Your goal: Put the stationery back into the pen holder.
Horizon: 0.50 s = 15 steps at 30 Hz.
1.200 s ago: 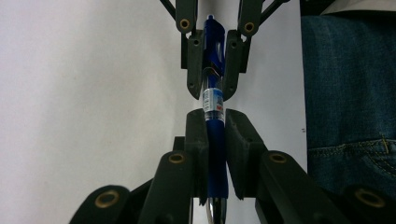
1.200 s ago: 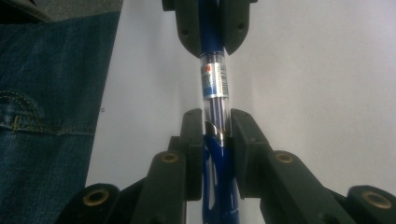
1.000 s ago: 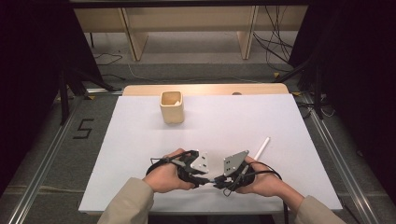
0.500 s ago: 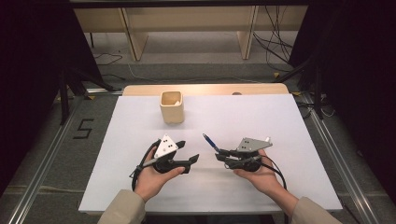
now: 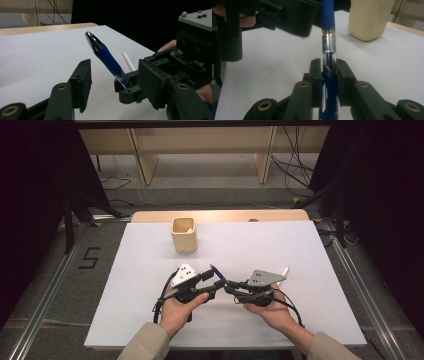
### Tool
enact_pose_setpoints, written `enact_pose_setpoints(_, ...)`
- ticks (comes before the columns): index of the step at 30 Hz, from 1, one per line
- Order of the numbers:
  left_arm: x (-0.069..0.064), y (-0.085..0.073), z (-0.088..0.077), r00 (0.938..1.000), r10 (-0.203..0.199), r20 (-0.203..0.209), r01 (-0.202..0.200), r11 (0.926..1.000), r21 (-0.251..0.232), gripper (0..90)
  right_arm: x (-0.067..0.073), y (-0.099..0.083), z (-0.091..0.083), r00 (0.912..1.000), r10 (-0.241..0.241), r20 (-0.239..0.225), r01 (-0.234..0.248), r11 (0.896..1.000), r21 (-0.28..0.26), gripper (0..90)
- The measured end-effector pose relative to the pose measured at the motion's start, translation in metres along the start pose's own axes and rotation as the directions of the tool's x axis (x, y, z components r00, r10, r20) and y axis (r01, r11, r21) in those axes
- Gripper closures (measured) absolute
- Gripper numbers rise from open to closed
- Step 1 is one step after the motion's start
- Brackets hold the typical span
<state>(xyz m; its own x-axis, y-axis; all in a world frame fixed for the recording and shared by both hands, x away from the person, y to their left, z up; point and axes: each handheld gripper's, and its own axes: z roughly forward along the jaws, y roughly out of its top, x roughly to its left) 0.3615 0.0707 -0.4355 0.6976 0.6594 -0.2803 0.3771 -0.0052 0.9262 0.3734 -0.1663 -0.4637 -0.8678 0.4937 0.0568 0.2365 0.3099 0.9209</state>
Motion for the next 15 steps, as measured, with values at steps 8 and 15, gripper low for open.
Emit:
enact_pose_setpoints(8, 0.0001, -0.0002, 0.0067, 0.9986, -0.045, 0.03, 0.046, 0.9978, -0.049, 58.0, 0.0023, 0.0003, 0.0008, 1.0, -0.005, -0.006, 0.005, 1.0, -0.005, 77.5)
enact_pose_setpoints(15, -0.0009, -0.0012, 0.0061, 0.9933, -0.09, 0.072, 0.097, 0.9902, -0.1, 75.5, 0.0036, 0.0006, 0.0012, 0.9998, -0.016, -0.009, 0.016, 1.0, -0.009, 77.5)
